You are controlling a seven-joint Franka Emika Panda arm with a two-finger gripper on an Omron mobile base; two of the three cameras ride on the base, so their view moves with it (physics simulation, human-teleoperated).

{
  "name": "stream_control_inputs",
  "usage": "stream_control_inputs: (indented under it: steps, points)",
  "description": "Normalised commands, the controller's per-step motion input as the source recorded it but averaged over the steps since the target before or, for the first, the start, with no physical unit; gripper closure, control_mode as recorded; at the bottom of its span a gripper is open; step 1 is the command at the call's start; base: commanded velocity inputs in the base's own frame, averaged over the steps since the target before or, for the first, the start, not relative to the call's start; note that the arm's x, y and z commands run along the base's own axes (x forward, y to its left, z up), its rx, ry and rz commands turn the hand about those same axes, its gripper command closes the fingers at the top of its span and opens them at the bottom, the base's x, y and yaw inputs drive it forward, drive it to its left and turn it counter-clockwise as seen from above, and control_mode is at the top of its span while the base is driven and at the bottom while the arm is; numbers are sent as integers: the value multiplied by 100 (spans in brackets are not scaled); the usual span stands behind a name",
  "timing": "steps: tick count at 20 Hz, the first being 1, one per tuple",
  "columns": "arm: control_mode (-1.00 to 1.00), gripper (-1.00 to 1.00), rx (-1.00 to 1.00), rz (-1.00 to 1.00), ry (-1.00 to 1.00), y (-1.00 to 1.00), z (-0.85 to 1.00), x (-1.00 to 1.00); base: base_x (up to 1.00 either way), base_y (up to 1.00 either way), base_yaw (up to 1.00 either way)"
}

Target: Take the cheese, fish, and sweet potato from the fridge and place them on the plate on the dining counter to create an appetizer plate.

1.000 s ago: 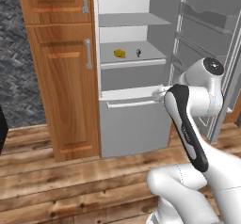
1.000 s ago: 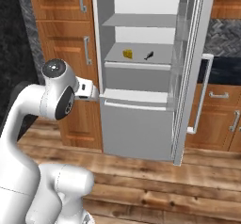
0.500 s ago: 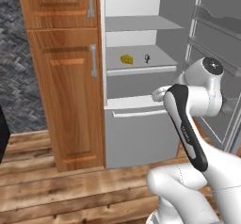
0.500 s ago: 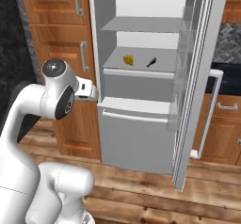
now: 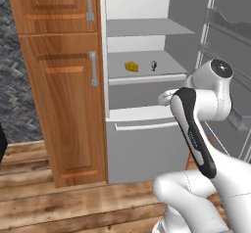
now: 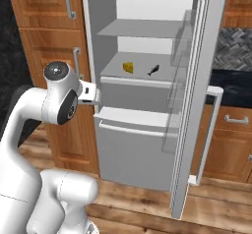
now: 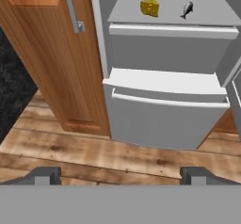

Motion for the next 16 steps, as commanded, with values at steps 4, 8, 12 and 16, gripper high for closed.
stream_control_inputs:
  steps: [4, 8, 12, 16]
  points:
    - [100, -100, 0, 0, 0, 0, 0, 0, 45, -32, 5]
    - [100, -100, 0, 0, 0, 0, 0, 0, 52, -16, 4]
    - [100, -100, 0, 0, 0, 0, 0, 0, 60, -8, 3]
    - [100, -100, 0, 0, 0, 0, 0, 0, 56, -14, 3]
